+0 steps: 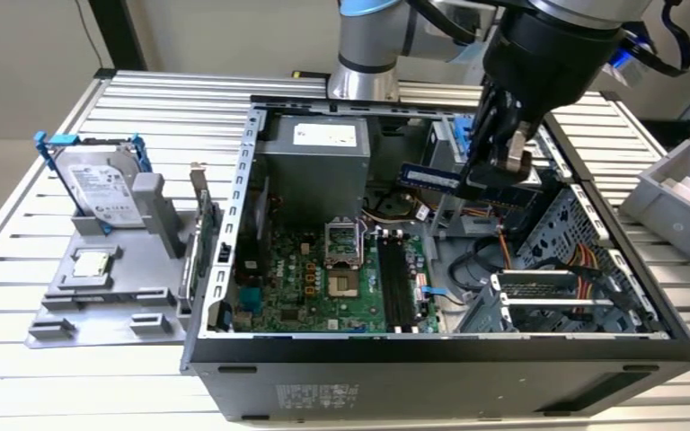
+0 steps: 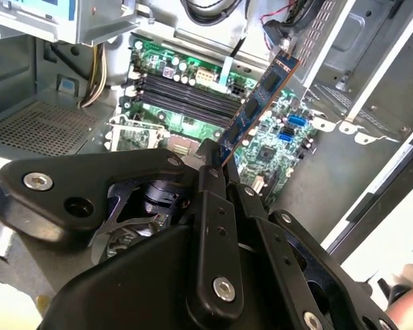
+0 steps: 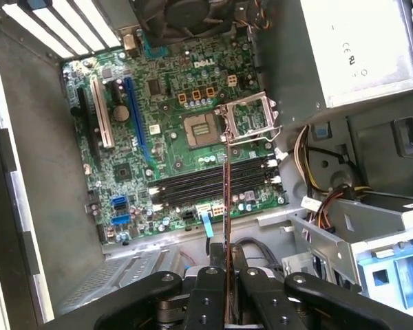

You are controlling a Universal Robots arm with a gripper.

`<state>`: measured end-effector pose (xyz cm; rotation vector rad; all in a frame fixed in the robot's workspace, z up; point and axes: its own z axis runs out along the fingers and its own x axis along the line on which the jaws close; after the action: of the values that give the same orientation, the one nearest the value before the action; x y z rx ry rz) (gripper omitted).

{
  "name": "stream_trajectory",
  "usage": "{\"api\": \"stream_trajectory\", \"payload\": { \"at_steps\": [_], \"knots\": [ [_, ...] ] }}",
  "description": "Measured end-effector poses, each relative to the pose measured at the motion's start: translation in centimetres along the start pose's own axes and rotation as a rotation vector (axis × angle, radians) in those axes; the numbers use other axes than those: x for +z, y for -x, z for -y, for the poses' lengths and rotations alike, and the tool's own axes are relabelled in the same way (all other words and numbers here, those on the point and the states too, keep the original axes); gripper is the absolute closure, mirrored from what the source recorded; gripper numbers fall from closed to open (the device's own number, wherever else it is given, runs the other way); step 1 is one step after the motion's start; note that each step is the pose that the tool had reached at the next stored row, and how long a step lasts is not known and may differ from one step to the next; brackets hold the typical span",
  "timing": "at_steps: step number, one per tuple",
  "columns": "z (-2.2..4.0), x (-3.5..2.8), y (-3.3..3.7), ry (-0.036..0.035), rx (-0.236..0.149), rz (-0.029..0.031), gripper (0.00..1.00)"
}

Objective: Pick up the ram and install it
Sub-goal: 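Insert the ram into the slot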

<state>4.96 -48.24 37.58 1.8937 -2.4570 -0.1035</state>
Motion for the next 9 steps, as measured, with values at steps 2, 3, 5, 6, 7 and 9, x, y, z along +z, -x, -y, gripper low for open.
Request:
{"api": "stream_trajectory", "payload": {
  "at_steps": [2,3,5,6,7,9],
  "knots": [
    [0.00,0.00,0.00,-0.0001,0.012,0.0009,1.00],
    [-0.01,0.00,0.00,-0.0002,0.016,0.0013,1.00],
    [-0.01,0.00,0.00,-0.0002,0.025,0.0019,1.00],
    [-0.01,0.00,0.00,-0.0003,0.030,0.0022,1.00],
    [-0.01,0.00,0.00,-0.0004,0.035,0.0027,1.00],
    [-0.01,0.00,0.00,-0.0005,0.051,0.0038,1.00]
  ]
}}
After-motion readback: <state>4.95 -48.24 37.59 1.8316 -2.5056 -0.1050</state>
